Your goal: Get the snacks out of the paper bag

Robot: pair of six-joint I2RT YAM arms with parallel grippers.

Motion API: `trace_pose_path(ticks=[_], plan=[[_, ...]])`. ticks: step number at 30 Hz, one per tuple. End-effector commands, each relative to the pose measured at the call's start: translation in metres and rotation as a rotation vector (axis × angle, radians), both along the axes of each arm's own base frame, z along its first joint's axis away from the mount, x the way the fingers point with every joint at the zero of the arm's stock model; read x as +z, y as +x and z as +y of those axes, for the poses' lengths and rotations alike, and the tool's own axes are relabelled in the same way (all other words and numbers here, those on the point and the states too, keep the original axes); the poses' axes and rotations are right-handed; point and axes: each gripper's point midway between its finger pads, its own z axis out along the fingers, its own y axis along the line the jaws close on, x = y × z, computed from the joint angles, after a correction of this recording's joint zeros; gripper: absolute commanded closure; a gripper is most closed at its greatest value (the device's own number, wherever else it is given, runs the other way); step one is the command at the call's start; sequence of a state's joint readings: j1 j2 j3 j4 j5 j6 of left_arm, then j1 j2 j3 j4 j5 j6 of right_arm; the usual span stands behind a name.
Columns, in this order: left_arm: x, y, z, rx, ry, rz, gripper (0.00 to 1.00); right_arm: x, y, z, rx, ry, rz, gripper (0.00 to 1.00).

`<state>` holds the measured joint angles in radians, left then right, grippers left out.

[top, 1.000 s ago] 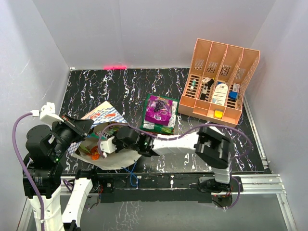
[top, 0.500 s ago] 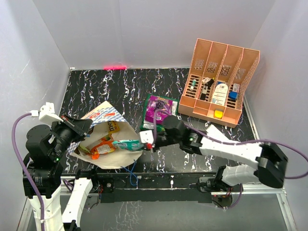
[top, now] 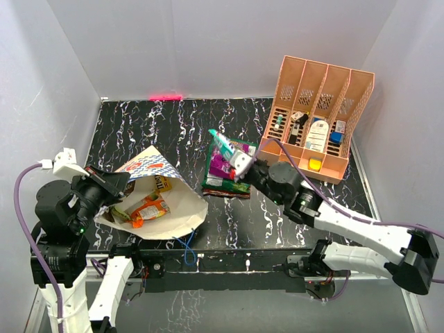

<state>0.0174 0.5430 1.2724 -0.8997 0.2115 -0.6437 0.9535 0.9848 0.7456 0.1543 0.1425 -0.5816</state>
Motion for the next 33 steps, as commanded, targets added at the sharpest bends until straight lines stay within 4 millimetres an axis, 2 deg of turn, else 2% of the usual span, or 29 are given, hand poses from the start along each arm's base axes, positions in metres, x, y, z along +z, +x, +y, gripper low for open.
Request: trace_pose_path(ticks=[1,4,10,13,16,18,23,25,30,33], plan=[[0.009,-0.003,0.003,0.007,0.022,-0.025,1.0,0.033,0.055,-0.038,-0.35,-0.035,-0.088,0.93],[0.01,-0.003,0.001,-0.002,0.02,-0.026,1.0,0.023,0.082,-0.034,-0.407,-0.158,-0.078,0.93],[0.011,-0.004,0.002,0.003,0.022,-0.025,1.0,-0.022,0.142,-0.024,-0.46,-0.408,-0.017,0.93],[0.013,-0.006,0.003,0.011,0.023,-0.025,1.0,-0.037,0.161,-0.021,-0.473,-0.536,-0.013,0.93],[0.013,-0.007,0.005,0.019,0.026,-0.025,1.0,-0.065,0.172,-0.021,-0.496,-0.686,0.022,0.93],[0.014,-0.007,0.005,0.023,0.027,-0.029,1.0,-0.089,0.177,-0.018,-0.488,-0.765,0.06,0.93],[0.014,-0.004,0.004,0.016,0.025,-0.026,1.0,-0.121,0.18,-0.002,-0.426,-0.839,0.115,0.93],[0.015,-0.004,0.005,0.017,0.027,-0.028,1.0,-0.136,0.176,0.005,-0.396,-0.863,0.141,0.93],[0.015,-0.006,0.007,0.027,0.034,-0.027,1.0,-0.184,0.159,0.008,-0.334,-0.928,0.29,0.92],[0.014,-0.006,0.008,0.032,0.039,-0.023,1.0,-0.196,0.149,0.012,-0.298,-0.921,0.344,0.92]])
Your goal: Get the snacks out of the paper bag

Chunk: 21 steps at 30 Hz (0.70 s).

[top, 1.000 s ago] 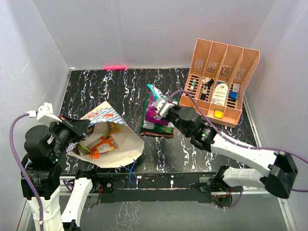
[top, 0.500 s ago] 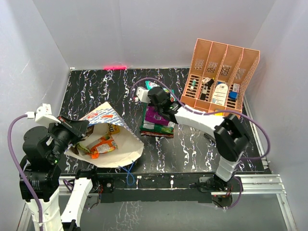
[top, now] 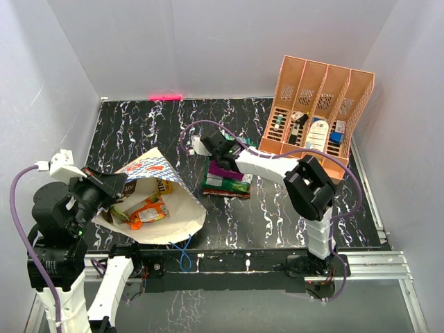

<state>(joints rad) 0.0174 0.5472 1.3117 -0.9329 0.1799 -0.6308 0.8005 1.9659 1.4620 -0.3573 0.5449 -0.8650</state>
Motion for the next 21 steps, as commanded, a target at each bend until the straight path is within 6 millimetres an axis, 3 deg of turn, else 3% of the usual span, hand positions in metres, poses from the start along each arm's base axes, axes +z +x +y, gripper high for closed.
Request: trace_pose_path(ticks=[1,8,14,18,21], plan=[[0.009,-0.001,0.002,0.005,0.017,-0.019,1.0,-0.028,-0.024,0.018,0.031,0.053,0.144,0.92],[0.009,0.0,0.001,-0.004,0.014,-0.02,1.0,0.02,-0.019,0.008,0.02,0.069,0.031,0.92],[0.01,-0.001,0.0,-0.006,0.011,-0.027,1.0,0.053,-0.028,0.001,0.017,0.097,-0.031,0.92],[0.011,-0.001,-0.001,-0.009,0.01,-0.026,1.0,0.054,-0.042,0.004,0.038,0.112,-0.021,0.89],[0.011,-0.001,-0.001,-0.012,0.006,-0.027,1.0,0.034,-0.052,0.011,0.059,0.11,0.027,0.88]])
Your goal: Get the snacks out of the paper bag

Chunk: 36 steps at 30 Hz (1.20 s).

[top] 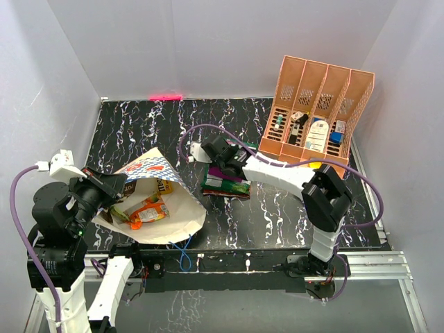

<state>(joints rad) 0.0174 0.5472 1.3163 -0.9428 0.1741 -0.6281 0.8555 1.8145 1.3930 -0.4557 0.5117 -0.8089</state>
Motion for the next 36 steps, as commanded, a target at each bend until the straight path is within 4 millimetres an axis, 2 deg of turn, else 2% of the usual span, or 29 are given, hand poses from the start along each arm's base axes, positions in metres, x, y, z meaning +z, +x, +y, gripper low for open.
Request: trace_pose_path(ticks=[1,6,9,14,17,20,26,33,36], plan=[[0.012,0.001,-0.003,-0.019,0.0,-0.035,1.0,0.0,-0.011,0.012,0.018,0.066,0.014,0.88],[0.017,-0.002,-0.004,-0.026,-0.005,-0.043,1.0,-0.035,-0.014,0.024,0.031,0.067,0.109,0.79],[0.018,-0.005,-0.002,-0.015,0.0,-0.043,1.0,-0.049,-0.025,0.034,0.054,0.117,0.191,0.66],[0.018,-0.006,-0.003,-0.016,-0.001,-0.042,1.0,-0.046,-0.044,0.051,0.122,0.275,0.283,0.49],[0.016,-0.006,-0.002,-0.014,-0.001,-0.04,1.0,-0.038,-0.045,0.046,0.121,0.326,0.291,0.41],[0.013,-0.006,-0.003,-0.018,-0.003,-0.035,1.0,-0.029,-0.042,0.035,0.104,0.351,0.279,0.28],[0.012,-0.004,-0.003,-0.018,-0.006,-0.033,1.0,0.01,-0.048,0.026,0.137,0.469,0.263,0.26],[0.006,0.0,-0.006,-0.033,-0.013,-0.015,1.0,0.049,-0.071,0.039,0.261,0.726,0.329,0.22],[0.005,0.001,-0.007,-0.04,-0.015,-0.014,1.0,0.075,-0.081,0.048,0.328,0.88,0.361,0.21]])
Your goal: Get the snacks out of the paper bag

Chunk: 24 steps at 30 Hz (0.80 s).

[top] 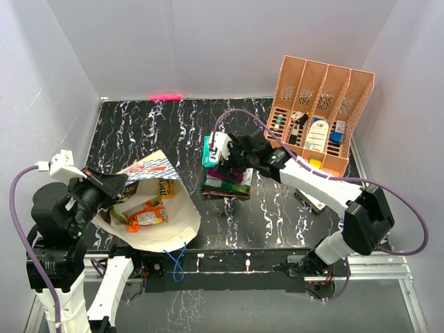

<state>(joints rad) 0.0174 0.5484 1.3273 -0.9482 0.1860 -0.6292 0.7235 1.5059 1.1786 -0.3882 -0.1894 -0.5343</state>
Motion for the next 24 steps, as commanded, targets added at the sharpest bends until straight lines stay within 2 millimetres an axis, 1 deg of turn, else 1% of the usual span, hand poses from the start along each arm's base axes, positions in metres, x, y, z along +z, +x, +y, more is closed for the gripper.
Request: trace_pose_path(ticks=[1,2,3,4,7,9,10,11,14,16,18,19,20,21,22,24], plan=[[0.002,0.003,-0.006,-0.032,-0.013,-0.006,1.0,0.064,-0.019,0.03,0.134,0.332,0.011,0.21],[0.001,0.004,-0.007,-0.037,-0.013,-0.002,1.0,0.076,-0.03,0.035,0.193,0.385,0.002,0.17],[0.0,0.005,-0.007,-0.04,-0.015,0.002,1.0,0.088,-0.045,0.039,0.275,0.428,-0.009,0.12],[-0.001,0.005,-0.008,-0.045,-0.016,0.002,1.0,0.096,-0.061,0.042,0.359,0.466,-0.032,0.09],[0.001,0.007,-0.01,-0.058,-0.02,-0.007,1.0,0.122,-0.11,0.05,0.55,0.566,-0.197,0.06],[0.004,0.007,-0.012,-0.069,-0.019,-0.023,1.0,0.129,-0.146,0.057,0.677,0.576,-0.296,0.03],[0.006,0.007,-0.013,-0.076,-0.018,-0.029,1.0,0.134,-0.158,0.062,0.713,0.582,-0.337,0.02],[0.007,0.007,-0.014,-0.082,-0.017,-0.038,1.0,0.138,-0.166,0.069,0.727,0.589,-0.363,0.02],[0.01,0.006,-0.018,-0.11,-0.019,-0.059,1.0,0.147,-0.19,0.1,0.761,0.628,-0.369,0.02],[0.012,0.005,-0.02,-0.124,-0.023,-0.078,1.0,0.147,-0.203,0.126,0.773,0.641,-0.315,0.02],[0.018,0.003,-0.023,-0.138,-0.031,-0.108,1.0,0.141,-0.208,0.152,0.743,0.652,-0.257,0.02],[0.022,0.002,-0.024,-0.142,-0.033,-0.124,1.0,0.141,-0.204,0.165,0.694,0.666,-0.256,0.02],[0.026,0.001,-0.024,-0.143,-0.035,-0.141,1.0,0.137,-0.204,0.176,0.676,0.673,-0.244,0.02],[0.03,0.0,-0.025,-0.145,-0.038,-0.16,1.0,0.133,-0.201,0.186,0.643,0.672,-0.249,0.02],[0.033,-0.001,-0.026,-0.149,-0.039,-0.174,1.0,0.127,-0.199,0.196,0.632,0.661,-0.257,0.02],[0.036,-0.002,-0.027,-0.156,-0.048,-0.196,1.0,0.122,-0.195,0.213,0.615,0.64,-0.31,0.02]])
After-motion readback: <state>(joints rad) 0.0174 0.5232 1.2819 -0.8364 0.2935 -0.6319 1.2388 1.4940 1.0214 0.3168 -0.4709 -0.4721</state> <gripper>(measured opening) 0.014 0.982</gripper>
